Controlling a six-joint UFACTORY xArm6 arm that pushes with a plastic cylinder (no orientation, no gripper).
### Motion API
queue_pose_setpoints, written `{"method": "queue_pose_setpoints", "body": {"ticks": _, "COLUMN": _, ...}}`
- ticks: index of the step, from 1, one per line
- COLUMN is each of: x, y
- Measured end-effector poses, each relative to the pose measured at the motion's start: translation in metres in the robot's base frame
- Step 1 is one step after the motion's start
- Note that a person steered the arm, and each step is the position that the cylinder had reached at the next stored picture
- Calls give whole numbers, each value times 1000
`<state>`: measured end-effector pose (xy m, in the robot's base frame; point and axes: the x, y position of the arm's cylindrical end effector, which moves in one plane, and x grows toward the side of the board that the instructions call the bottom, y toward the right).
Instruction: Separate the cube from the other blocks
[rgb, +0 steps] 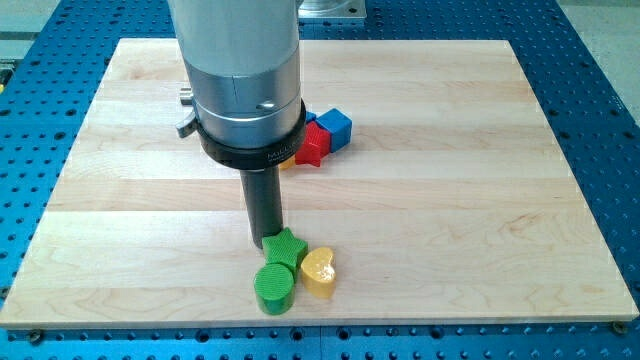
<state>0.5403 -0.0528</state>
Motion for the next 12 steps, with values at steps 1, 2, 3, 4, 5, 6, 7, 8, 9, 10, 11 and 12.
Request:
{"method": "queue_pose_setpoints", "body": {"ticks": 1, "x": 5, "y": 0}}
{"method": "queue_pose_setpoints", "body": {"ticks": 2, "x": -4, "y": -2}}
{"method": "queue_pose_setpoints", "body": {"ticks": 3, "x": -7, "y": -2}}
{"method": "queue_pose_setpoints", "body": {"ticks": 4, "x": -20, "y": 0}}
{"method": "queue_pose_setpoints", "body": {"ticks": 5, "x": -40, "y": 13}}
{"method": "queue_pose_setpoints", "body": {"ticks": 6, "x": -82, "y": 14}}
{"method": "queue_pose_setpoints", "body": {"ticks": 7, "x": -96, "y": 21}}
{"method": "queue_pose_setpoints", "body": {"ticks": 8, "x": -100, "y": 7}}
{"method": "queue_pose_setpoints", "body": {"ticks": 9, "x": -101, "y": 57}}
{"method": "queue_pose_setpoints", "body": {"ticks": 10, "x": -113, "y": 75}}
{"method": "queue_pose_setpoints", "body": {"ticks": 11, "x": -138, "y": 81}}
{"method": "queue_pose_setpoints", "body": {"ticks": 12, "x": -143, "y": 134}}
